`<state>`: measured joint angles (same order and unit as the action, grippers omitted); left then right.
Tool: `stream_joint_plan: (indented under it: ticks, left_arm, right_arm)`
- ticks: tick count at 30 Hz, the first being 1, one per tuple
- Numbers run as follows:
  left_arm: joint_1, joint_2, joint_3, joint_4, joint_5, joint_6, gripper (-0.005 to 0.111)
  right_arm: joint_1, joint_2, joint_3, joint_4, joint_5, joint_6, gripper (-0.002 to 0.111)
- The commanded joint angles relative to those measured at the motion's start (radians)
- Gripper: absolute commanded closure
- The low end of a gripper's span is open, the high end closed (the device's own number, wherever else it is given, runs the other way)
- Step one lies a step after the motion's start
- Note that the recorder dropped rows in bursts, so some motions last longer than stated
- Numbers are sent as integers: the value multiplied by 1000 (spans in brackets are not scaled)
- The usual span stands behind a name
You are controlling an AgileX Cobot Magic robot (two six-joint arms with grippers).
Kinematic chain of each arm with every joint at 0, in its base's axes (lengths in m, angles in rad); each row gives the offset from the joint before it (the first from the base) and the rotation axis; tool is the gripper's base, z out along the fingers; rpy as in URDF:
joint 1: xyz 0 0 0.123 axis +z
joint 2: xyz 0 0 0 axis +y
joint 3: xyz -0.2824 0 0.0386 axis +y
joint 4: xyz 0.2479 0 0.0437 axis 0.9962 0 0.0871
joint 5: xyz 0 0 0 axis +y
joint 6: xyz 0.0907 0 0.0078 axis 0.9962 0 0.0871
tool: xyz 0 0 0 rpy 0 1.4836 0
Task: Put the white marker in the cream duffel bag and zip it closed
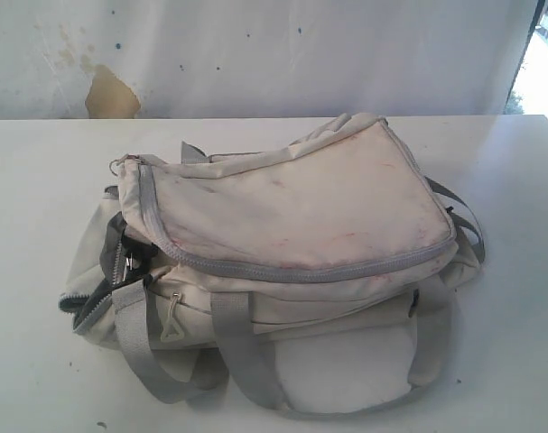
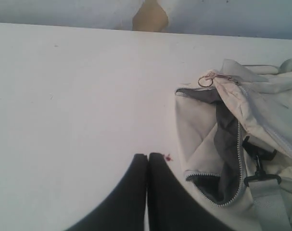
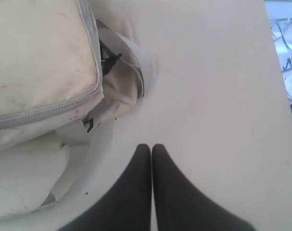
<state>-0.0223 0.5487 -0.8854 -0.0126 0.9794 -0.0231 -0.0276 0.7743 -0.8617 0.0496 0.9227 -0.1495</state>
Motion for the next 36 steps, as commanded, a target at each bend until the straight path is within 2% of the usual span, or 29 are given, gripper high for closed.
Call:
stream_joint_plan:
  ticks: [1, 9, 15, 23, 29, 36]
  left_arm:
    - [-1, -127, 62, 2, -13, 2, 107]
    - [-1, -401, 138, 7, -45, 46, 107]
    - [-1, -549, 175, 18, -131, 54, 107]
    - [-1, -549, 187, 24, -265, 132, 107]
    - [-1, -549, 193, -11, -291, 128, 107]
    - [-1, -549, 348, -104, -497, 128, 107]
  right_arm:
    - [-4, -153, 37, 1, -4, -12, 108]
    - [-4, -478, 150, 1, -72, -30, 108]
    - [-4, -700, 178, 3, -149, -30, 108]
    - [11, -774, 178, -2, -174, -30, 108]
    - [64, -774, 181, -50, -169, -30, 108]
    - [71, -774, 307, -50, -298, -30, 108]
